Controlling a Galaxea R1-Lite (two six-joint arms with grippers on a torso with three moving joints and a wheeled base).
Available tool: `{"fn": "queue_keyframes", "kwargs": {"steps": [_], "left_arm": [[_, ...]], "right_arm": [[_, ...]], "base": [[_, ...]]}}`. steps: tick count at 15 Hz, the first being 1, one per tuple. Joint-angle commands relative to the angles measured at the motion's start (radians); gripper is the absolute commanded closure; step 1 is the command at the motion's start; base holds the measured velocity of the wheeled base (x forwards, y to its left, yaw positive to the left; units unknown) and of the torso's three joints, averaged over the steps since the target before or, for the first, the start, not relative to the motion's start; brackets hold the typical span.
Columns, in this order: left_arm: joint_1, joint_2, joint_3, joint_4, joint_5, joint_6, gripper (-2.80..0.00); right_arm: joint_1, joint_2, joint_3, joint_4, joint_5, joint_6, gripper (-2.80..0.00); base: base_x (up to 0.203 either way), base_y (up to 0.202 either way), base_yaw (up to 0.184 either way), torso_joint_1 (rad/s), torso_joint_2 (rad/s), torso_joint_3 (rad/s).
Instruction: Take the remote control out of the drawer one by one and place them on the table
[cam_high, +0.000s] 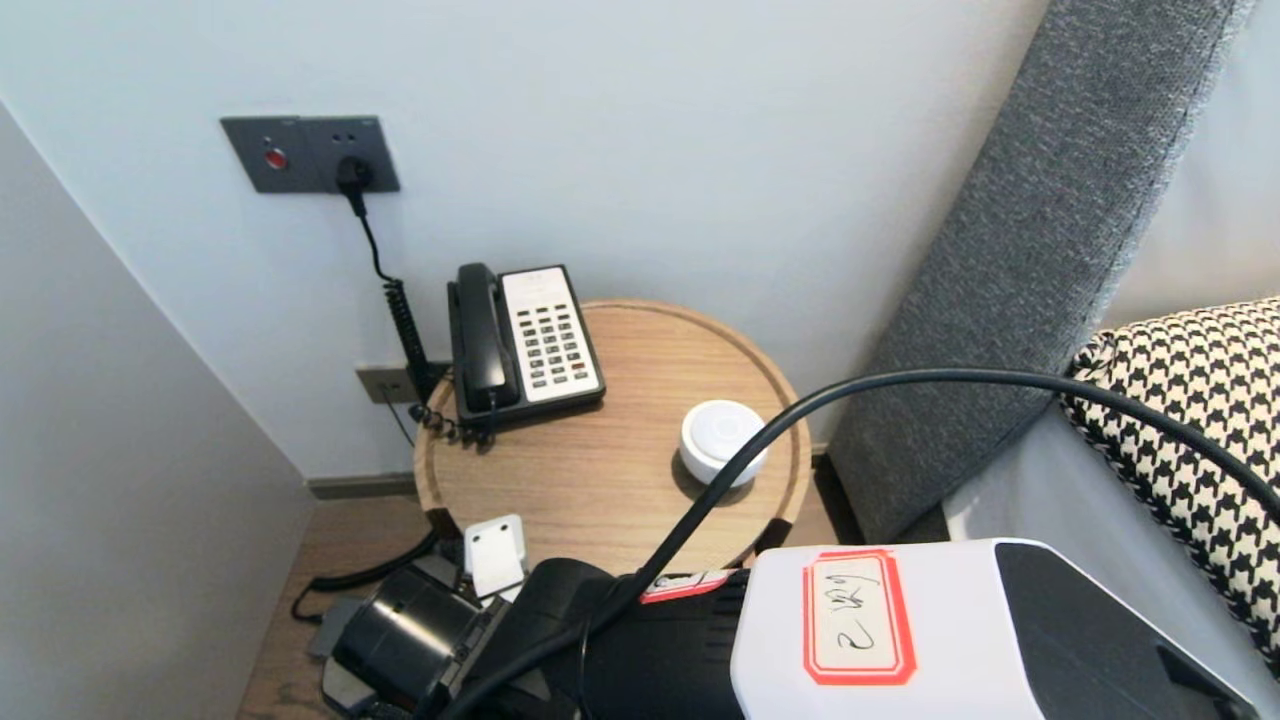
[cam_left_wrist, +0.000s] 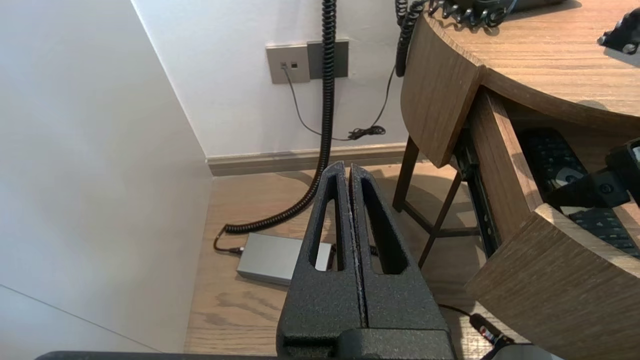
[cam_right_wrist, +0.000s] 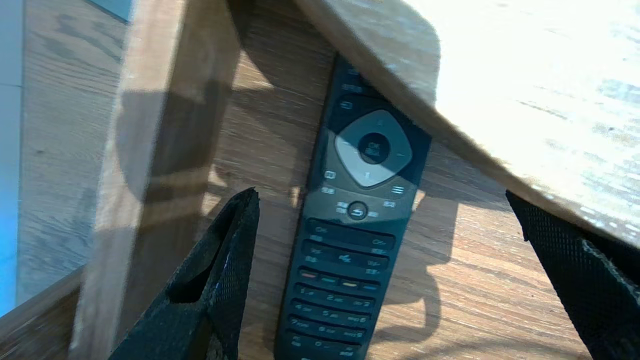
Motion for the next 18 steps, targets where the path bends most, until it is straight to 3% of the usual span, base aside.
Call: {"fn": "queue_keyframes", "kwargs": {"steps": [1,12,13,18], "left_arm": [[0.0,-0.001,0.012,-0.001,0.0,0.0,0.0],[0.001,-0.001,0.012,-0.001,0.0,0.0,0.0],[-0.001,-0.001,0.012,-0.001,0.0,0.0,0.0],[0.0,-0.001,0.012,-0.001,0.0,0.0,0.0]], "right_arm": [[-0.008,0.007,0.0,0.003,-0.003,0.003,-2.8],[-0.004,0.011,0.0,0.003,-0.002,0.008,-2.8],[-0.002,0.01,0.0,0.003,-0.002,0.007,0.0],[-0.001,-0.002,0.0,0.005,-0.003,0.002,0.0]], "base": [[0.0,0.0,0.0,0.0,0.0,0.0],[0.0,0.0,0.0,0.0,0.0,0.0],[0.0,0.0,0.0,0.0,0.0,0.0],[0.0,0.0,0.0,0.0,0.0,0.0]]}}
